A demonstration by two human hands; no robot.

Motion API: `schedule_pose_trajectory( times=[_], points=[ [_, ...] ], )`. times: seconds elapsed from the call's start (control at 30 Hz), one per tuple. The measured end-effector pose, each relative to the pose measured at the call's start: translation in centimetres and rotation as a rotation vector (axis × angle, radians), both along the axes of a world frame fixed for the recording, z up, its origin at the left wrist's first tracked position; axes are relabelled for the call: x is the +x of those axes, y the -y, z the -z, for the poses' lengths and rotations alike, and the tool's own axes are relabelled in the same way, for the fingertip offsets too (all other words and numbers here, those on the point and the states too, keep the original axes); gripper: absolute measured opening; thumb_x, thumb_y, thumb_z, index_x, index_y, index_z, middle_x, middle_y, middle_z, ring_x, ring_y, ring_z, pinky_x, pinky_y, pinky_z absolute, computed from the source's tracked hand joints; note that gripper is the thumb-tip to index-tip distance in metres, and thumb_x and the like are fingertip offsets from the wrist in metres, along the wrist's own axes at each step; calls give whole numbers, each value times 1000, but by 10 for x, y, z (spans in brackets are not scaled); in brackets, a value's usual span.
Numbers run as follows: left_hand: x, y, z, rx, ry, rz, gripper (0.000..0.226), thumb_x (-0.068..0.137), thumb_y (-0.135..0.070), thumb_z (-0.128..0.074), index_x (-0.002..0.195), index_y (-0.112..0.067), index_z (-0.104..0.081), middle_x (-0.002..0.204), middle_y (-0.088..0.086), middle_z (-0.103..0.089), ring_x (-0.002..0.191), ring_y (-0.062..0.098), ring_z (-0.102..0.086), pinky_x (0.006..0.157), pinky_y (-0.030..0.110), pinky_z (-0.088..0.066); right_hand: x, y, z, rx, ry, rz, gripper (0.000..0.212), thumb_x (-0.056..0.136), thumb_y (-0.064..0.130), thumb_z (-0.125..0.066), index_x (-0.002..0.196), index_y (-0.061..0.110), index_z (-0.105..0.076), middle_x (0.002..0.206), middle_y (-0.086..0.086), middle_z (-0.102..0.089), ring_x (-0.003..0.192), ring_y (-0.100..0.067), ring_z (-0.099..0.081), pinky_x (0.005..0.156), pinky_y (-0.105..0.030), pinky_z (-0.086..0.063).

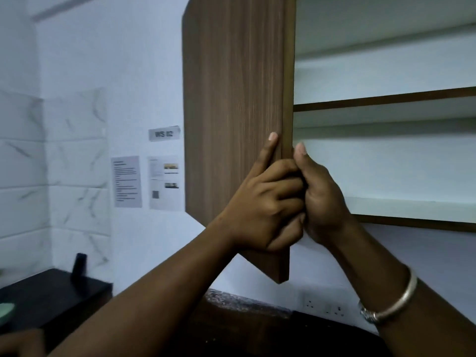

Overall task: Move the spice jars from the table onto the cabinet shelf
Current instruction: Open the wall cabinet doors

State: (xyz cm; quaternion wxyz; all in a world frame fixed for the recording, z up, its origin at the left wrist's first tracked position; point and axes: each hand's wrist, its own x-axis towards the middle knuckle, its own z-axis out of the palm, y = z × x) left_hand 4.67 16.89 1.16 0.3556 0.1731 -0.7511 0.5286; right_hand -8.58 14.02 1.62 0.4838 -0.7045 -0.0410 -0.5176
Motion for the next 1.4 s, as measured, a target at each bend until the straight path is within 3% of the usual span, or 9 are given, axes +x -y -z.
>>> schedule_pose_trajectory(
  times=[0.2, 0.3, 0.37, 0.5, 0.67, 0.9, 1.17, 1.27, 1.4],
  points=[
    [78, -73, 22, 81, -258, 208, 32, 86, -18, -52, 85, -2, -80, 158, 20, -29, 152, 49, -23, 113, 70, -33, 93, -55, 26, -124, 32, -156, 91, 87, 79, -50, 148, 10, -47, 148, -12, -56, 144, -26, -48, 124, -53, -31],
    [88, -107, 29, 308, -593, 300, 49, 84, -19, -49, 127, -1, -63, 169, 13, -16, 155, 55, -14, 119, 71, -25, 146, -84, 33, -165, 5, -145, 97, 82, 88, -45, 149, 17, -45, 148, 5, -57, 142, -11, -51, 118, -36, -42],
    [103, -133, 30, 508, -885, 338, 73, 85, -19, -45, 156, -9, -35, 173, 6, -18, 160, 43, -13, 127, 59, -20, 182, -104, 33, -217, 22, 72, 101, 87, 90, -25, 161, 22, -25, 168, 8, -29, 157, -10, -25, 127, -43, -27],
    [167, -183, 27, 632, -912, 319, 97, 76, 3, -44, 159, -40, -18, 171, -16, -23, 159, 11, -23, 123, 32, -33, 241, -122, 35, -447, 166, 333, 75, 98, 74, -5, 161, 34, -5, 175, -1, -4, 162, -21, 3, 128, -55, -13],
    [227, -217, 24, 480, -1194, 138, 49, 104, -40, -43, 152, -42, -36, 154, -31, -47, 144, -10, -40, 119, 16, -33, 320, -148, 41, -525, 75, 574, 67, 102, 67, -4, 163, 40, -3, 175, -10, 0, 161, -36, 1, 124, -62, -17],
    [278, -223, 20, 368, -1348, -30, 32, 115, -23, -28, 118, -42, -54, 108, -53, -60, 108, -32, -52, 89, -6, -38, 389, -157, 43, -572, -33, 758, 68, 104, 63, -5, 165, 33, -14, 174, -14, -6, 159, -43, -6, 122, -63, -19],
    [288, -216, 25, 250, -1288, -39, 31, 113, -28, -32, 123, -44, -56, 112, -47, -63, 109, -27, -55, 90, -3, -40, 391, -157, 45, -575, -21, 785, 67, 105, 61, -14, 165, 31, -17, 174, -14, -7, 160, -42, -5, 123, -62, -17],
    [277, -212, 33, 28, -1276, -19, 35, 109, -13, -39, 143, -21, -46, 127, -41, -61, 117, -18, -58, 94, 6, -46, 373, -150, 47, -640, -43, 679, 69, 103, 60, -24, 165, 30, -19, 174, -13, -3, 160, -41, -2, 124, -62, -17],
    [246, -203, 57, -330, -970, -167, 41, 101, -6, -47, 141, 1, -53, 151, 16, -54, 144, 27, -49, 118, 45, -40, 328, -137, 60, -690, -35, 515, 71, 102, 57, -30, 164, 24, -24, 174, -10, -10, 161, -33, -5, 124, -58, -21]
  ],
)
